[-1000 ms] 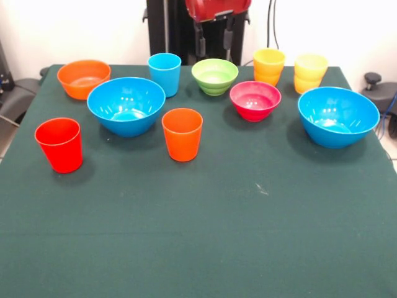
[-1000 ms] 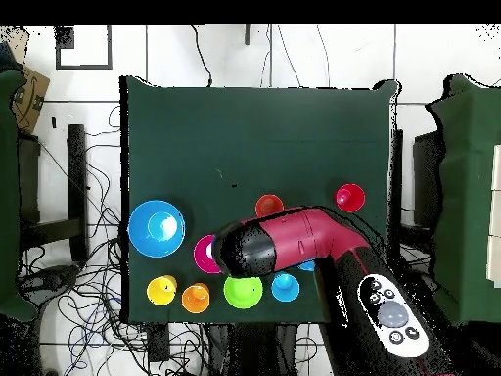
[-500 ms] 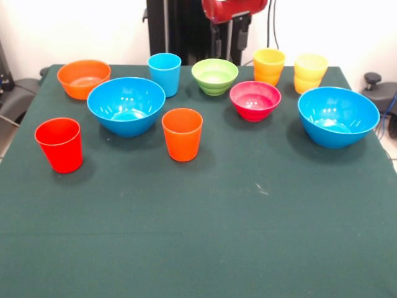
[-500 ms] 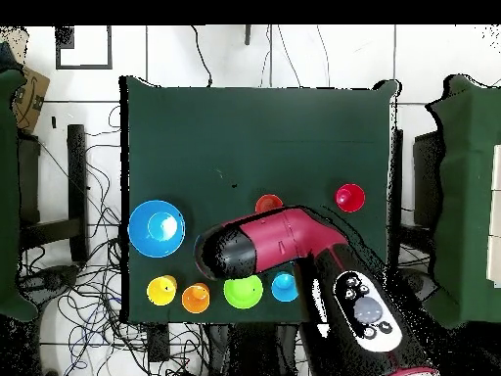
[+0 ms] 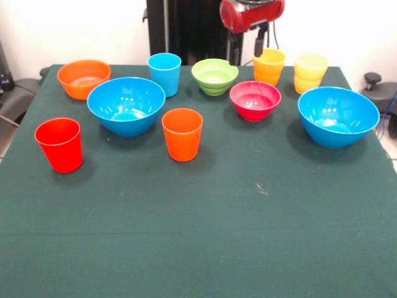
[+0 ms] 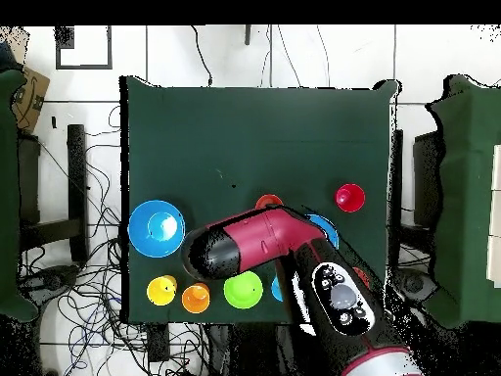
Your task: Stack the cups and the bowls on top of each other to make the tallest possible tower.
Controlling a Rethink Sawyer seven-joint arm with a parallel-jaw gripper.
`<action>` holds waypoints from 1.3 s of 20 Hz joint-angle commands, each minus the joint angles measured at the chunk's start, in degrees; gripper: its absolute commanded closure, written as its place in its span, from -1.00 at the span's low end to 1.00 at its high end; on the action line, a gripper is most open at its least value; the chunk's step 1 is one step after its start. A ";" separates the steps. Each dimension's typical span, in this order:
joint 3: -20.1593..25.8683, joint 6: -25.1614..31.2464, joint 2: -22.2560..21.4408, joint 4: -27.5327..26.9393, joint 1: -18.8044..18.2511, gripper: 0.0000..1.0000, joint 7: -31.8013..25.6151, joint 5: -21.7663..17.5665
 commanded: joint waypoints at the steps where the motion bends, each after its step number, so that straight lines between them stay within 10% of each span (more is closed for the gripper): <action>1: -4.45 -4.16 6.47 -4.07 2.90 -1.00 8.98 -2.32; 26: -9.19 -4.74 5.93 -5.74 4.43 -1.00 3.99 -0.80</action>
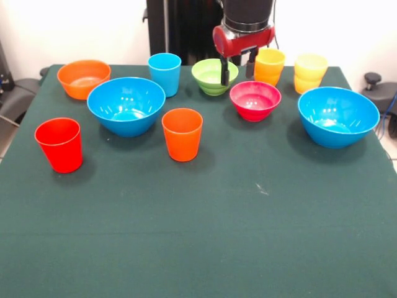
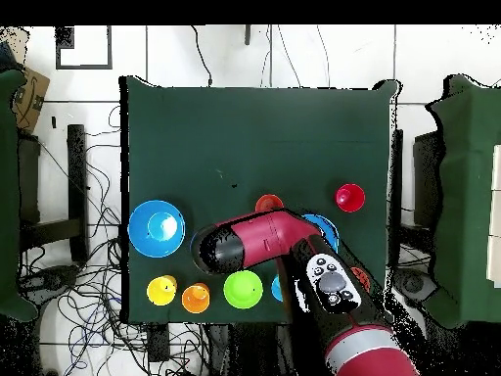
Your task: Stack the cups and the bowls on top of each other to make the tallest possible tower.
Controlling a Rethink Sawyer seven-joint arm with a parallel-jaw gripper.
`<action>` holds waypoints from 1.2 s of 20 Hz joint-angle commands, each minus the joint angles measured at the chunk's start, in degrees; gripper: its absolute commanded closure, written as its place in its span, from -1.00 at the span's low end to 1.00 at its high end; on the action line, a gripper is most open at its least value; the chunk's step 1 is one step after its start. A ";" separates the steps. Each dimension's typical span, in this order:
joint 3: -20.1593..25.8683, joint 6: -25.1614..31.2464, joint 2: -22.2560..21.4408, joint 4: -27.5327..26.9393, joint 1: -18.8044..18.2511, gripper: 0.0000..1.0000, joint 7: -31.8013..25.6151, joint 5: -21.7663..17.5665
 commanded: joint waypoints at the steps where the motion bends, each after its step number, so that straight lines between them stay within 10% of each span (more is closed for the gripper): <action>1: -0.69 -0.56 -0.76 -2.12 0.09 -1.00 4.03 -0.53; 24: 2.75 5.20 -13.61 6.33 -4.56 -1.00 -0.50 8.81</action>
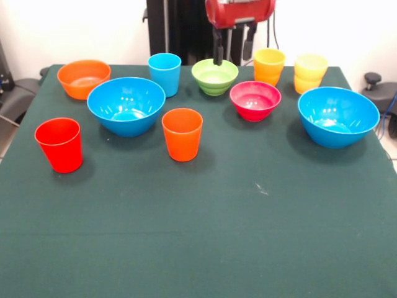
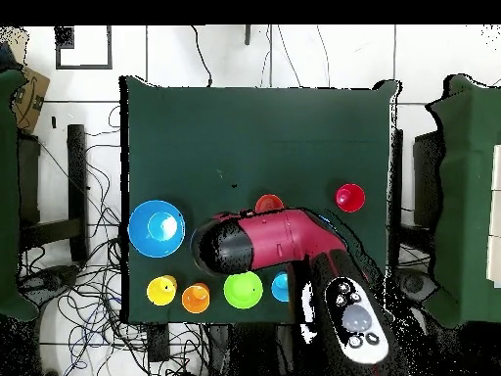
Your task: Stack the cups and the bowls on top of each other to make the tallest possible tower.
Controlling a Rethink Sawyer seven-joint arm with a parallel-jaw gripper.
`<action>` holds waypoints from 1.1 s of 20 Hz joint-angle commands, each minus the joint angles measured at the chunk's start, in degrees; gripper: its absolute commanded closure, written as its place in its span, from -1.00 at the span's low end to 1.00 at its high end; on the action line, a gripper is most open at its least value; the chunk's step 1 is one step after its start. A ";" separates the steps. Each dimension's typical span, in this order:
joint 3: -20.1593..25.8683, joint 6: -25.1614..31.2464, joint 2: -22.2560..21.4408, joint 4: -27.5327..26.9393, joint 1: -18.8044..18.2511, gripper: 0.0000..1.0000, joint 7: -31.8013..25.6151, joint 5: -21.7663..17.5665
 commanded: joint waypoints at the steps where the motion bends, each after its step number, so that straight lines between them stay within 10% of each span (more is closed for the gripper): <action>1: 2.29 4.74 -4.21 5.85 -2.76 -1.00 -0.72 2.79; 22: -3.22 1.60 -1.86 5.03 4.81 -1.00 7.30 0.53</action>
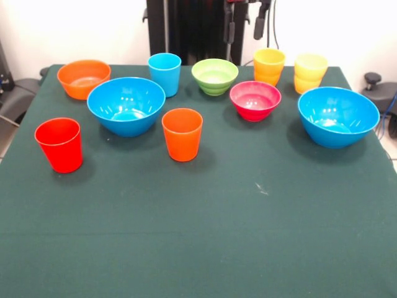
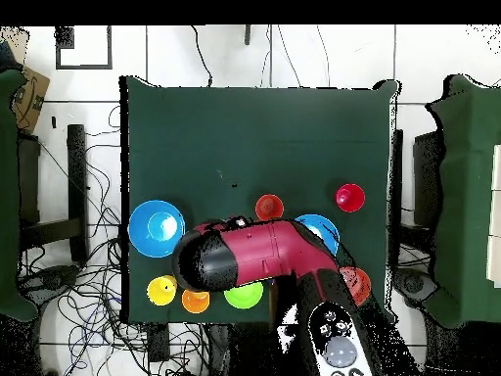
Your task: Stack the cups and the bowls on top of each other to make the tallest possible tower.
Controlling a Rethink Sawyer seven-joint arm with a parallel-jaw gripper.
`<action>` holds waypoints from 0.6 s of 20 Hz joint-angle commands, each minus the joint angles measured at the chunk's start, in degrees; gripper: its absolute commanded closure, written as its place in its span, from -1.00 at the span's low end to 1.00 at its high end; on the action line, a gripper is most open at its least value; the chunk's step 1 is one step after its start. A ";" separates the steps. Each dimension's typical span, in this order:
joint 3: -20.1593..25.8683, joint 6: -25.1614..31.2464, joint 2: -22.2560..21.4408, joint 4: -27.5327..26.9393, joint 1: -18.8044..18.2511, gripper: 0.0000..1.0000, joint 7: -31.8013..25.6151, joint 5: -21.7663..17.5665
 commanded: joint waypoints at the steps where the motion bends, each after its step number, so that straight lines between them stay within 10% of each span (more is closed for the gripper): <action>1: -1.93 1.18 3.12 2.74 1.21 -1.00 6.22 -1.39; 12: -3.78 0.42 4.81 2.19 2.77 -1.00 7.36 -2.56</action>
